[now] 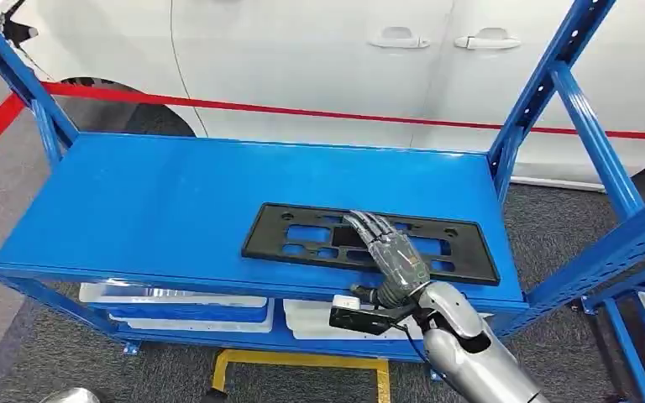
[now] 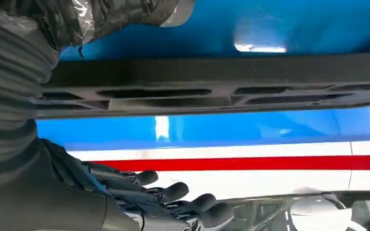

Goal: Take the parts from the cabinet and place them on the table.

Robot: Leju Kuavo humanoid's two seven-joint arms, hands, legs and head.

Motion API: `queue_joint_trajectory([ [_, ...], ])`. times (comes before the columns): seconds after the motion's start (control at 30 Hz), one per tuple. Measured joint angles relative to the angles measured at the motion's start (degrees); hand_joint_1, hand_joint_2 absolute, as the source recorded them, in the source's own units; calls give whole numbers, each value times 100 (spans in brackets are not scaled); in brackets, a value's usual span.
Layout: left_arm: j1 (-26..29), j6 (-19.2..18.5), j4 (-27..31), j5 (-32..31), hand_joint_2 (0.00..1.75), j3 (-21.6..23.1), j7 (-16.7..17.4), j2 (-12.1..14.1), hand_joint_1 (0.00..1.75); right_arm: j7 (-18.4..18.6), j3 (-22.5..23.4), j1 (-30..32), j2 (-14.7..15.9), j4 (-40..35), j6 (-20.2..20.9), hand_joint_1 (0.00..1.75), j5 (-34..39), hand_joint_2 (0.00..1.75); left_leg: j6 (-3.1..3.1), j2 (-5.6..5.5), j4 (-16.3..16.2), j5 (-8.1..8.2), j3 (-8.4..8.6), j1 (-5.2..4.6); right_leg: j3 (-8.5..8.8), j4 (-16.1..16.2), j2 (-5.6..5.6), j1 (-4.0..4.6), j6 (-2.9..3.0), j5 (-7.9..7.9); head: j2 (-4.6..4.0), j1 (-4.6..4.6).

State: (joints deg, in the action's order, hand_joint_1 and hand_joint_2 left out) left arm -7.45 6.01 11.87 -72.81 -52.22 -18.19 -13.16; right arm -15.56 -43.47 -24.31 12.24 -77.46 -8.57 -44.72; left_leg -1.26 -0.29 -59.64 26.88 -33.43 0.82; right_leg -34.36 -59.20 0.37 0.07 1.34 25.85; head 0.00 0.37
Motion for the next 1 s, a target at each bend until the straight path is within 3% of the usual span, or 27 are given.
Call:
queue_joint_trajectory([
  [0.03,-9,0,0,2,0,0,-4,-2,0,28,11,-2,22,2,-2,0,-59,175,21,-3,64,-22,6,-13,-28,-17,2,13,-36,-4,0,-2],
  [0.1,5,0,0,4,0,2,-7,-2,0,142,15,1,46,18,-20,0,-252,175,0,-10,63,-38,-8,-42,-27,12,-4,-22,-93,-33,0,-2],
  [0.17,17,0,0,15,0,0,-4,-11,0,210,42,-7,99,33,-29,0,-361,175,-79,9,175,-111,41,23,-44,-18,-1,-38,-152,12,0,-4],
  [0.23,0,-2,0,17,0,0,-7,-13,0,254,68,-29,142,57,-31,0,-414,175,-131,10,200,-134,43,21,-285,-561,-6,-43,-203,370,0,9],
  [0.3,5,-7,0,24,0,0,-7,-11,0,312,72,-10,170,120,-22,0,-481,175,-131,13,195,-133,30,19,-702,-1453,-9,-70,-255,737,0,11],
  [0.33,14,-7,0,24,0,0,-4,-11,0,341,72,6,186,153,-24,0,-525,175,-131,13,190,-133,26,19,-836,-1718,-10,-86,-272,774,0,11],
  [0.37,21,-4,0,31,0,0,-4,-11,0,398,77,13,199,188,-31,0,-571,175,-128,11,184,-131,28,19,-810,-1650,-12,-100,-281,659,0,13],
  [0.4,21,-7,0,42,0,0,-4,-11,0,433,88,11,214,212,-37,0,-621,175,-121,7,172,-125,30,21,-662,-1347,-15,-110,-280,451,0,11],
  [0.47,19,-4,0,46,0,0,-7,-13,0,505,125,-2,230,245,-61,0,-693,175,-88,-1,141,-100,42,23,-145,-336,-22,-123,-256,-36,0,11],
  [0.5,20,-7,0,55,0,-2,-7,-13,0,520,149,-8,232,264,-79,0,-722,175,-64,-1,135,-86,32,20,11,-22,-25,-115,-228,19,0,15],
  [0.53,13,-6,0,59,0,0,-7,-13,0,540,162,-8,232,278,-113,0,-752,175,-24,-5,104,-78,10,-14,23,32,-14,-69,-199,0,0,6],
  [0.63,15,-2,0,76,0,-2,-9,-13,0,616,199,11,256,326,-177,0,-846,175,63,-3,158,-107,25,-13,3,20,-7,-47,-135,-9,0,11],
  [0.67,13,-2,0,79,0,-2,-9,-11,0,623,212,13,260,328,-199,0,-868,175,100,-3,133,-66,10,-12,36,87,-13,-118,-75,-46,0,7],
  [0.7,16,0,0,79,0,-2,-13,-11,0,634,227,9,273,341,-219,0,-892,175,116,3,-15,56,-38,-2,50,109,-25,-111,-34,-56,0,11],
  [0.73,17,0,0,81,0,-2,-15,-11,0,654,249,6,278,352,-230,0,-910,175,123,2,-370,282,-194,1,41,108,-32,-109,17,-60,0,4],
  [0.8,20,0,0,83,0,-2,-13,-11,0,660,260,36,278,376,-230,0,-923,175,148,4,-1297,698,-626,2,29,104,-35,-87,26,-57,0,4],
  [0.83,24,-2,0,83,0,-2,-13,-11,0,669,265,55,278,393,-234,0,-938,175,155,4,-1616,779,-779,2,25,98,-35,-79,26,-57,0,4],
  [0.87,33,0,0,85,0,-2,-15,-11,0,669,271,72,278,407,-247,0,-945,175,151,4,-1669,717,-809,2,26,90,-35,-75,27,-56,0,7],
  [0.9,38,-2,0,85,0,-2,-15,-11,0,675,291,75,278,409,-264,0,-953,175,140,4,-1434,529,-699,2,27,77,-31,-74,28,-50,0,4],
  [0.97,31,0,0,87,0,-2,-15,-9,0,684,324,76,278,411,-284,0,-975,175,92,6,-426,12,-201,1,34,48,-19,-74,1,-31,0,4],
  [1.0,28,-2,0,87,0,-2,-15,-6,0,684,339,77,278,411,-302,0,-982,175,56,7,-4,-68,-12,-3,30,33,-19,-73,-19,-19,0,7],
])
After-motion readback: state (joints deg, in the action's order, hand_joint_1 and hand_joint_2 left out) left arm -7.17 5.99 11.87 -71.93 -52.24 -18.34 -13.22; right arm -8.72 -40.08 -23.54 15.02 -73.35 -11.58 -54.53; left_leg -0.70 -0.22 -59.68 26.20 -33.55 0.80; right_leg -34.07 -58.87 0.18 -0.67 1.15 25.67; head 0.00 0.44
